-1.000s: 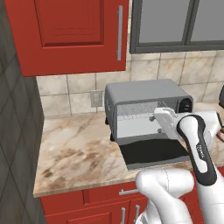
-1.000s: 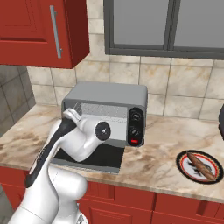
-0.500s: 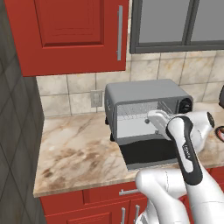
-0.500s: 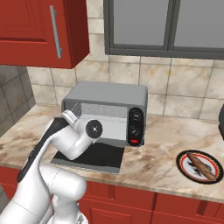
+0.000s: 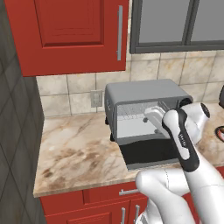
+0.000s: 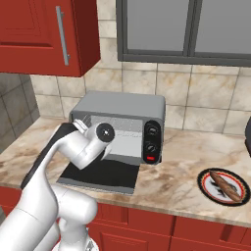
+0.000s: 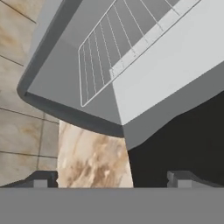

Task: Pull the toaster oven rack outwards. Pick up the baguette from the plate and place it on the toaster oven rack. Close the toaster oven door fully and set the temperature to the lowest setting.

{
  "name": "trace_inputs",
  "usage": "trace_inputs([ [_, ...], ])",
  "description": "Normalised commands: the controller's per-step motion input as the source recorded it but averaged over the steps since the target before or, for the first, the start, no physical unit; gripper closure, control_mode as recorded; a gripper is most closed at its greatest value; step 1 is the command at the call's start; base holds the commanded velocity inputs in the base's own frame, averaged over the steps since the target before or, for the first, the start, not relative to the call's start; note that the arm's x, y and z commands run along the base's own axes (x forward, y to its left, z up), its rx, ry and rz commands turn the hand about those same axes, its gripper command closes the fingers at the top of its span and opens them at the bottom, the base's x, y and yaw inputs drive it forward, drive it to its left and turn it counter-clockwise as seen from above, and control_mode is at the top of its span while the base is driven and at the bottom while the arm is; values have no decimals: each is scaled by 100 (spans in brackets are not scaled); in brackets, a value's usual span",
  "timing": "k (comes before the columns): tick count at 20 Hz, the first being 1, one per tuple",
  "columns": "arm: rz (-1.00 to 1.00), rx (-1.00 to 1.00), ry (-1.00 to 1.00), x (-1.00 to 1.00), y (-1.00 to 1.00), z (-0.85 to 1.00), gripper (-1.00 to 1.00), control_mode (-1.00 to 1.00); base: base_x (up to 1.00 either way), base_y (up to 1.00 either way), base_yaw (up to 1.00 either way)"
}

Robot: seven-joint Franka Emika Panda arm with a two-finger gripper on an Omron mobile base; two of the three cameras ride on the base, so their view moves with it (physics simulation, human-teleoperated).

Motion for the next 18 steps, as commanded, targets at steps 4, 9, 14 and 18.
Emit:
trace_inputs([
  [4, 0, 0, 0, 11, 0, -22, -100, -100, 0, 0, 0],
  [9, 0, 0, 0, 25, 0, -22, -100, -100, 0, 0, 0],
  [14, 0, 0, -4, 21, 0, -14, -100, -100, 0, 0, 0],
  [18, 0, 0, -8, 25, -4, -1, -100, -100, 0, 0, 0],
])
